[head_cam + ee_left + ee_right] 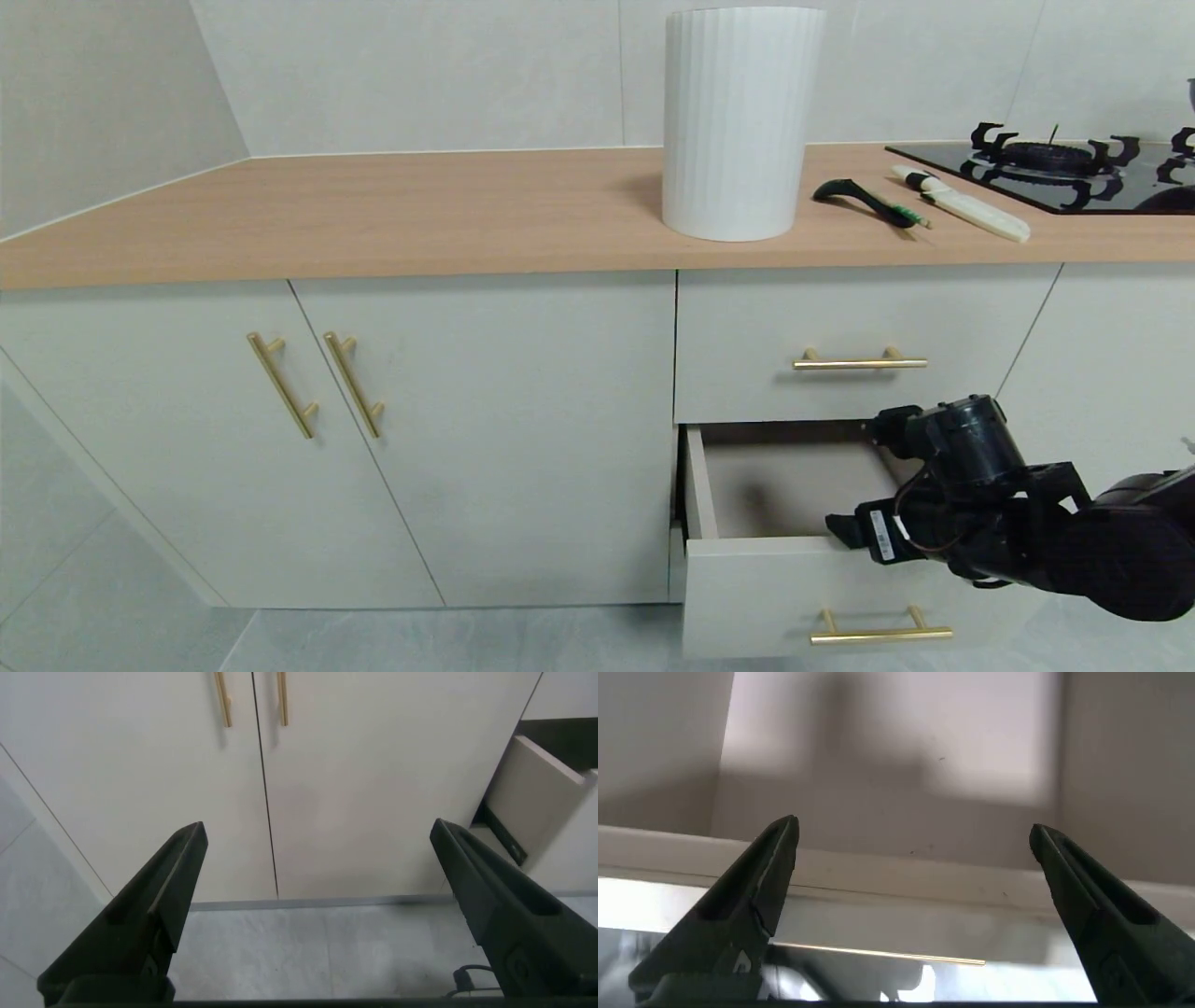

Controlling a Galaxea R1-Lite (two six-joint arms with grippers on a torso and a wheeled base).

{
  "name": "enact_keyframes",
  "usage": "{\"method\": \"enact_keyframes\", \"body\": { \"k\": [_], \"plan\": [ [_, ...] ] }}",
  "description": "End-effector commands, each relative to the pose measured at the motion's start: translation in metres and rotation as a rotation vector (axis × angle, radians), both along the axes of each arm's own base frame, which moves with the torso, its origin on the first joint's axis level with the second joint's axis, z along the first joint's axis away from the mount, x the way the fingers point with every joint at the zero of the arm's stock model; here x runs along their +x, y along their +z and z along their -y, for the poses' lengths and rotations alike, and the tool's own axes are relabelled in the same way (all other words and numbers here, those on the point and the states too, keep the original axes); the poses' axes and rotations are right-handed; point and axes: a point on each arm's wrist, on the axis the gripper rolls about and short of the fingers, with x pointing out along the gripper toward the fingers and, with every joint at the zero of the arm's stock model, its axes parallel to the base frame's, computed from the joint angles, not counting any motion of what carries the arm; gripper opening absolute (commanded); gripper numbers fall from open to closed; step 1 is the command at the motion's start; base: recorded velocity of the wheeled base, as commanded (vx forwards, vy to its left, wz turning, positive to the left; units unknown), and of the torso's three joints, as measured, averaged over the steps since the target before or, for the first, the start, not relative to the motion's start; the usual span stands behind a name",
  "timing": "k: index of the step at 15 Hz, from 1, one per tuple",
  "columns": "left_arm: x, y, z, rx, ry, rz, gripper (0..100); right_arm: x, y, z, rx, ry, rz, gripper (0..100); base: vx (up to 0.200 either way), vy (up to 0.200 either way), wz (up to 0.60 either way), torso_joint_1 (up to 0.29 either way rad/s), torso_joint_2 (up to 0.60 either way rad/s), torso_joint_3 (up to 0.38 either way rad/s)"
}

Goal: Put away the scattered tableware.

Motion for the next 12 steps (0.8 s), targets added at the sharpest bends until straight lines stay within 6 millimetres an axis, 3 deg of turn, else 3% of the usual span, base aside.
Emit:
{"method": "enact_keyframes", "body": {
  "k": [1, 12],
  "plan": [
    [0.000, 0.000, 0.000, 0.000, 0.000, -0.001, 100, -0.009, 0.014, -0.003, 0.008, 0.025, 0.022, 100, 0.000, 0.000, 0.00, 0.000, 0.00, 0.000],
    [0.000, 0.000, 0.000, 0.000, 0.000, -0.001, 100, -0.049, 0.014, -0.009, -0.160, 0.137, -0.256, 100, 0.000, 0.000, 0.00, 0.000, 0.00, 0.000]
  ]
}}
